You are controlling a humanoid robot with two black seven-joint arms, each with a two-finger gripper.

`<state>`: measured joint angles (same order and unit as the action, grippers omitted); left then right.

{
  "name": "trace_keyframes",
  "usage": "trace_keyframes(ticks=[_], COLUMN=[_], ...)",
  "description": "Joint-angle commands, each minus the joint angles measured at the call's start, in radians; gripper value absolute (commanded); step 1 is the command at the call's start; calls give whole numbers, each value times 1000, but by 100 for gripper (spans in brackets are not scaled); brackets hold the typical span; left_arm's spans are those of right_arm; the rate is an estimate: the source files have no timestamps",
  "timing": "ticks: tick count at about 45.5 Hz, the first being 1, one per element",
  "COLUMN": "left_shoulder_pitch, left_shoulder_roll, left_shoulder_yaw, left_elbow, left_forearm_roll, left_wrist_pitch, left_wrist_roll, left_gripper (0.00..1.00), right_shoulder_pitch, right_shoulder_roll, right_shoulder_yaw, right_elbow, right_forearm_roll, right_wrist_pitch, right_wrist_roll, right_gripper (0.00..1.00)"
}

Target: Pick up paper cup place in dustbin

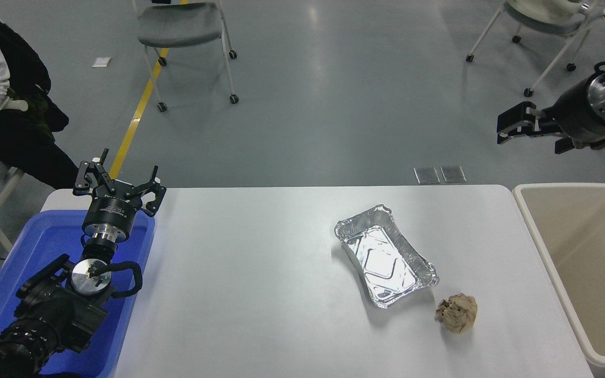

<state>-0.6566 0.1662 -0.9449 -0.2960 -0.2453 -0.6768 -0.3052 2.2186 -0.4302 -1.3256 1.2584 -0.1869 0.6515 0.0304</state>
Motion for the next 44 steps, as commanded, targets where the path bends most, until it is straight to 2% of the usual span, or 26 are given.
trace_keyframes(ticks=[1, 11, 25, 44], left_shoulder_pitch=[0, 0, 0, 0], left_shoulder_roll=[1, -1, 0, 0], left_shoulder_yaw=[0, 2, 0, 0], left_elbow=[0, 0, 0, 0], left_forearm_roll=[0, 0, 0, 0], left_wrist_pitch=[0, 0, 0, 0], left_wrist_roll=[0, 0, 0, 0], left_gripper=[99, 99, 99, 99], right_shoulder_pitch=[128, 200, 193, 187], right_shoulder_roll=[54, 110, 159, 159], right_shoulder_yaw=[-33, -7, 68, 66], right_elbow=[107, 188, 177, 176], right_forearm_roll=[-8, -6, -3, 0], right_wrist_pitch=[134, 134, 134, 134], right_wrist_roll=[0, 0, 0, 0], right_gripper=[100, 100, 100, 100])
